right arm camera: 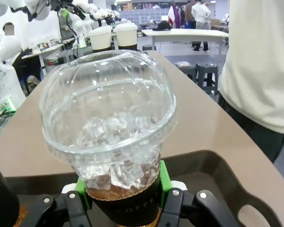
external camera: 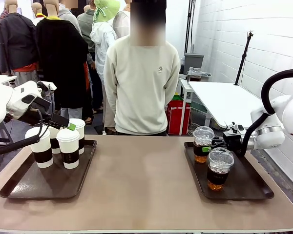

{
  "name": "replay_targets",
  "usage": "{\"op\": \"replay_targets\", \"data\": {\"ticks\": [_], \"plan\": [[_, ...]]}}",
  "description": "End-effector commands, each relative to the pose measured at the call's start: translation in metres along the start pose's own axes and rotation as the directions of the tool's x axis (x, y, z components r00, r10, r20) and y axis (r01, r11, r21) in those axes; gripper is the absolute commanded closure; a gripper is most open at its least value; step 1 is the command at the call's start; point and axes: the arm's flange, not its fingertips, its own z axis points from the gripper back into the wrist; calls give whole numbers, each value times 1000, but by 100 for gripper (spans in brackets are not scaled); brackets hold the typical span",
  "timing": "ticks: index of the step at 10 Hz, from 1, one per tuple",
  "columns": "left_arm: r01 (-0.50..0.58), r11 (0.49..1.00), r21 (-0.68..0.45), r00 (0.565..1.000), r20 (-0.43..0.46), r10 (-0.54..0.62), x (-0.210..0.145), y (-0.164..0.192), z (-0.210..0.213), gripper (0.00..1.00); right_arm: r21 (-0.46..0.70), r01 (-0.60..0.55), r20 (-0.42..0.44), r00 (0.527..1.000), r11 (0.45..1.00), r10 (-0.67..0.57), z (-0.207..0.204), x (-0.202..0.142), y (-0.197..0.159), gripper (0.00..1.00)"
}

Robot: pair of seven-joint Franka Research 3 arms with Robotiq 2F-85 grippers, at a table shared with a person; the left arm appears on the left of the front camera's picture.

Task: Distribute the coffee onto the tray.
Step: Pick up another iced Americano from the middle of the table and place it on the right Handle tray.

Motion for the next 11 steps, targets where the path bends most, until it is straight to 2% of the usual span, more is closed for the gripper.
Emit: {"op": "replay_targets", "data": {"ticks": [1,4,6,11], "plan": [[-3,1000,-14,1000,8,3,0,3,-2,0,3,-22,13,1000,1000,22,4,1,-5,38],[-3,1000,-14,1000,8,3,0,3,-2,0,17,4,7,1000,1000,-4,4,-10,-10,38],[-3,1000,-14,1000,8,3,0,3,-2,0,25,17,14,1000,1000,-18,8,-10,-9,0],[-3,1000,-14,1000,8,3,0,3,-2,0,-49,34,31,999,998,-33,44,-8,-1,0]]}}
